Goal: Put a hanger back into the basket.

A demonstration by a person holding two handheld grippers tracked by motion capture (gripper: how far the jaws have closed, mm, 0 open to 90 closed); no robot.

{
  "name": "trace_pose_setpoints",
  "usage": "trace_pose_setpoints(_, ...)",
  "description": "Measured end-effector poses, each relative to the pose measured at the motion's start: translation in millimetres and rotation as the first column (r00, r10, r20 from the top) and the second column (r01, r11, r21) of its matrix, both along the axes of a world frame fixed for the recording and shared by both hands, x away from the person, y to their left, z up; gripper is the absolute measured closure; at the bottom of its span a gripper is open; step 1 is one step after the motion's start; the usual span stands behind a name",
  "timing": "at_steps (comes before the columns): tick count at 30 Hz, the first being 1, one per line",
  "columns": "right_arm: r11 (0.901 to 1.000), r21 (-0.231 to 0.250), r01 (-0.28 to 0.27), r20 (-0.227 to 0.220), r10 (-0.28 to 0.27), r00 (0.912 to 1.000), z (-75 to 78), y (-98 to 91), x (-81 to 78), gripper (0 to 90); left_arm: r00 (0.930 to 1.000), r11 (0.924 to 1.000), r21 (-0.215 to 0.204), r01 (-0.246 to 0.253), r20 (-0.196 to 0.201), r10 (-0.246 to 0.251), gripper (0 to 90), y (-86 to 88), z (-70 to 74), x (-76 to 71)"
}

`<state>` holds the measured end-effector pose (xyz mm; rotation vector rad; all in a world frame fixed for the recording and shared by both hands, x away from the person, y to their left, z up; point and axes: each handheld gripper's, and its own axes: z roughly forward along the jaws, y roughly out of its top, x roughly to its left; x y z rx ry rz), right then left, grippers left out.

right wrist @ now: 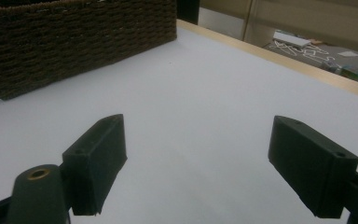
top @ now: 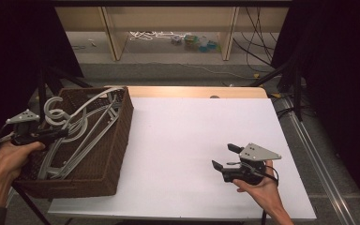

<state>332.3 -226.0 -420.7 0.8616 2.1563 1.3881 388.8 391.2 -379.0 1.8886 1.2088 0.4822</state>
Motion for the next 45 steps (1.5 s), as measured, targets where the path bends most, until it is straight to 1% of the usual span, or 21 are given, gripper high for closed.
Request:
trace_pose_setpoints(2,1.0000,-0.001,-0.003,-0.005,0.003,1.0000,0.2,-0.4,-0.1,19.9,0.9999,1.0000,0.004,-0.004,-0.015,0.004,79.5,-0.9,-2.9,1.5)
trace_pose_setpoints(4,1.0000,-0.002,-0.002,-0.002,0.002,1.0000,-0.3,-0.6,0.4,19.8,0.9993,0.9996,0.026,0.010,-0.036,-0.009,79.5,-0.8,-3.4,3.5)
trace_pose_setpoints(6,0.9999,0.009,-0.005,0.006,0.005,1.0000,-1.1,-0.3,1.3,19.8,0.9991,0.9996,0.028,0.006,-0.041,-0.005,79.5,0.1,-2.9,4.5)
trace_pose_setpoints(8,0.9999,0.009,-0.006,0.005,0.006,1.0000,-1.2,-0.5,1.1,19.8,0.9991,1.0000,0.004,-0.004,-0.041,0.004,79.5,-0.2,-3.9,5.0)
trace_pose_setpoints(10,1.0000,-0.001,-0.006,-0.004,0.006,1.0000,-0.5,-1.0,0.9,19.7,0.9983,0.9998,0.017,0.012,-0.057,-0.011,79.5,2.2,-3.1,5.9)
trace_pose_setpoints(16,1.0000,-0.005,-0.003,-0.009,0.003,1.0000,-1.0,-1.4,0.9,19.7,0.9958,0.9994,0.030,0.015,-0.091,-0.013,79.6,4.7,1.5,11.0)
trace_pose_setpoints(19,0.9999,0.011,-0.003,-0.004,0.003,1.0000,-2.0,-1.2,1.9,19.7,0.9955,0.9985,0.044,0.033,-0.091,-0.029,79.5,6.1,6.3,14.7)
trace_pose_setpoints(20,1.0000,-0.005,-0.001,-0.013,0.001,0.9999,-1.0,-2.3,1.5,19.6,0.9957,0.9987,0.041,0.031,-0.089,-0.027,79.6,6.2,7.6,15.5)
trace_pose_setpoints(21,1.0000,-0.006,0.000,-0.008,0.000,1.0000,-1.3,-2.5,1.9,19.6,0.9949,0.9975,0.062,0.034,-0.097,-0.028,79.5,6.9,9.6,16.1)
trace_pose_setpoints(22,1.0000,-0.004,-0.002,-0.010,0.002,0.9999,-1.4,-2.4,1.7,19.6,0.9930,0.9944,0.088,0.059,-0.107,-0.049,79.5,9.6,12.1,17.3)
trace_pose_setpoints(26,1.0000,-0.003,-0.001,-0.014,0.001,0.9999,-1.6,-2.1,1.7,19.6,0.9901,0.9912,0.099,0.088,-0.118,-0.076,79.5,8.8,14.0,16.5)
trace_pose_setpoints(28,1.0000,-0.005,0.002,-0.006,-0.002,1.0000,-1.5,-2.4,1.9,19.6,0.9915,0.9896,0.120,0.079,-0.112,-0.065,79.5,12.8,14.1,15.2)
trace_pose_setpoints(29,1.0000,-0.005,0.003,-0.011,-0.003,0.9999,-1.4,-2.5,1.7,19.6,0.9913,0.9905,0.111,0.081,-0.113,-0.068,79.5,16.2,13.7,14.7)
trace_pose_setpoints(30,1.0000,-0.001,0.007,-0.007,-0.007,1.0000,-1.6,-2.3,1.7,19.6,0.9935,0.9935,0.092,0.068,-0.097,-0.059,79.5,18.3,11.8,14.0)
trace_pose_setpoints(32,1.0000,-0.003,0.004,-0.005,-0.004,1.0000,-1.6,-3.0,2.0,19.6,0.9921,0.9957,0.067,0.064,-0.112,-0.056,79.5,17.3,7.2,13.1)
trace_pose_setpoints(33,1.0000,-0.006,0.005,-0.013,-0.005,0.9999,-1.6,-3.1,2.1,19.6,0.9900,0.9924,0.090,0.084,-0.121,-0.073,79.5,17.8,6.1,13.7)
trace_pose_setpoints(37,0.9999,-0.011,0.001,-0.016,-0.002,0.9999,-2.2,-2.1,1.8,19.5,0.9855,0.9904,0.102,0.093,-0.151,-0.077,79.4,10.3,-0.6,20.0)
trace_pose_setpoints(39,1.0000,-0.009,0.000,-0.019,0.000,0.9998,-2.0,-1.8,1.5,19.6,0.9846,0.9914,0.101,0.084,-0.161,-0.067,79.2,5.9,-4.7,22.9)
trace_pose_setpoints(41,1.0000,-0.009,-0.001,-0.020,0.000,0.9998,-2.2,-2.3,2.0,19.5,0.9830,0.9943,0.082,0.067,-0.176,-0.052,79.1,2.8,-9.1,25.1)
trace_pose_setpoints(43,1.0000,-0.008,0.003,-0.024,-0.003,0.9997,-2.7,-2.6,2.2,19.5,0.9836,0.9936,0.101,0.050,-0.178,-0.031,79.0,4.9,-10.5,25.5)
trace_pose_setpoints(45,1.0000,-0.006,0.002,-0.025,-0.002,0.9997,-2.7,-2.6,2.2,19.5,0.9813,0.9961,0.086,0.020,-0.192,-0.003,78.2,7.6,-12.0,25.8)
